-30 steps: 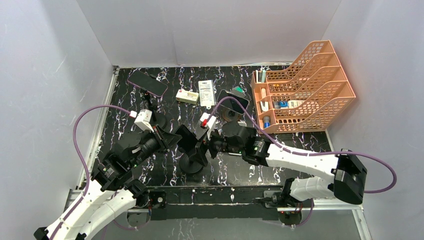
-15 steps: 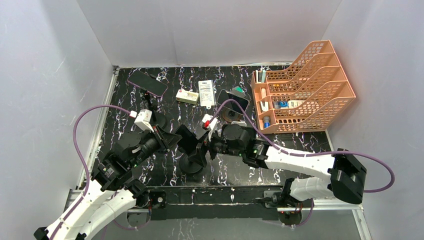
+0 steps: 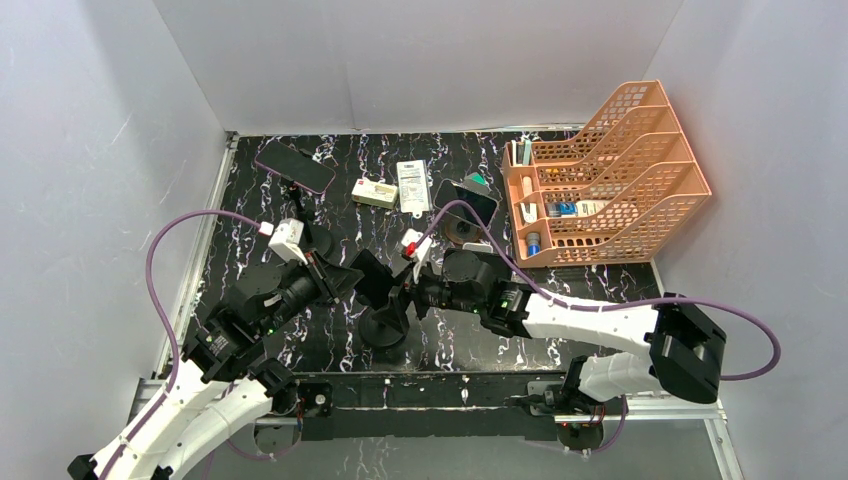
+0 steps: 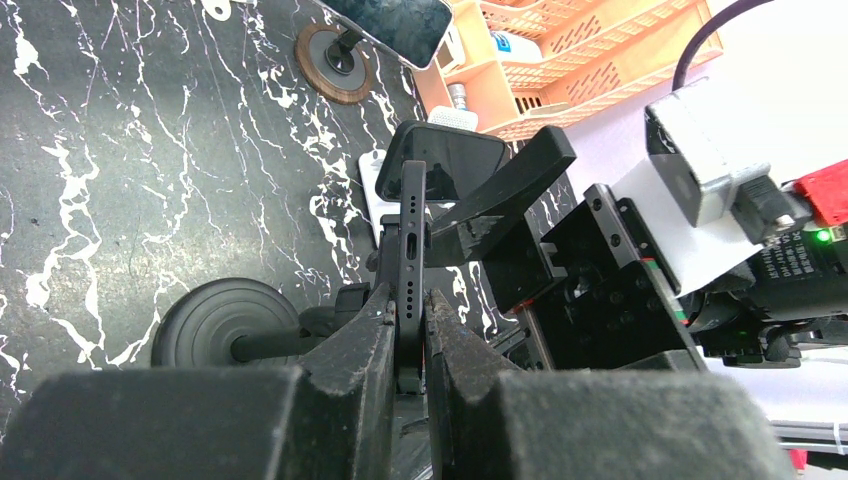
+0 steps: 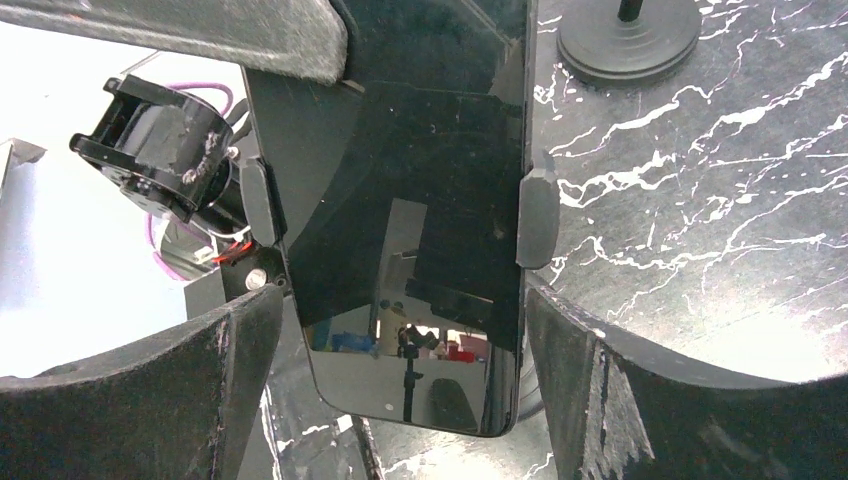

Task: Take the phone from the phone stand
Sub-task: Move the phone stand with the phone to the center of the board, then remove the phone from the phone stand.

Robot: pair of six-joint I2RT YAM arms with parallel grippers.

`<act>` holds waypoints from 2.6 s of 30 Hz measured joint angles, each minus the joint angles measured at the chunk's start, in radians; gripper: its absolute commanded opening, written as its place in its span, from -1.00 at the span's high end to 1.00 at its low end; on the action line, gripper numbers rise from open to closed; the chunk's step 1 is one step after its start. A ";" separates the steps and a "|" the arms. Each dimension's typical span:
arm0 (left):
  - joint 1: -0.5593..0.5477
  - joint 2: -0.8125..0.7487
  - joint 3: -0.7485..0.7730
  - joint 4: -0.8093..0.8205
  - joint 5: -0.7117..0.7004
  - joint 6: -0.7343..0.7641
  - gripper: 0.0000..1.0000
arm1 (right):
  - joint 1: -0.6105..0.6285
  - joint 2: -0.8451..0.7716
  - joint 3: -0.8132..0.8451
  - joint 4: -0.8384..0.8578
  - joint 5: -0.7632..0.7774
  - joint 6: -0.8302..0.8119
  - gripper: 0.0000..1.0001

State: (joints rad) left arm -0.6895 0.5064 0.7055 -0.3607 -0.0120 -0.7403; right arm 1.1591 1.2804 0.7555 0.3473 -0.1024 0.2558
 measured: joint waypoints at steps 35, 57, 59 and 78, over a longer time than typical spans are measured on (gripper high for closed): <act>0.000 -0.021 -0.004 -0.015 -0.014 -0.019 1.00 | 0.029 0.058 0.001 0.033 0.101 0.001 -0.76; 0.000 -0.053 -0.039 -0.119 0.014 0.005 -0.53 | 0.039 0.056 0.035 -0.034 0.128 0.003 0.01; 0.000 -0.053 -0.047 -0.117 0.033 0.006 -0.44 | 0.039 0.055 0.035 -0.037 0.133 0.003 0.02; 0.000 -0.009 -0.077 0.000 0.153 0.007 0.61 | 0.039 0.040 0.035 -0.063 0.151 0.007 0.03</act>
State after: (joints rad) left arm -0.6895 0.4976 0.6281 -0.3611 0.1406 -0.7330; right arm 1.1980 1.3209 0.7910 0.2844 0.0483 0.2630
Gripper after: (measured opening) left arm 0.283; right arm 0.807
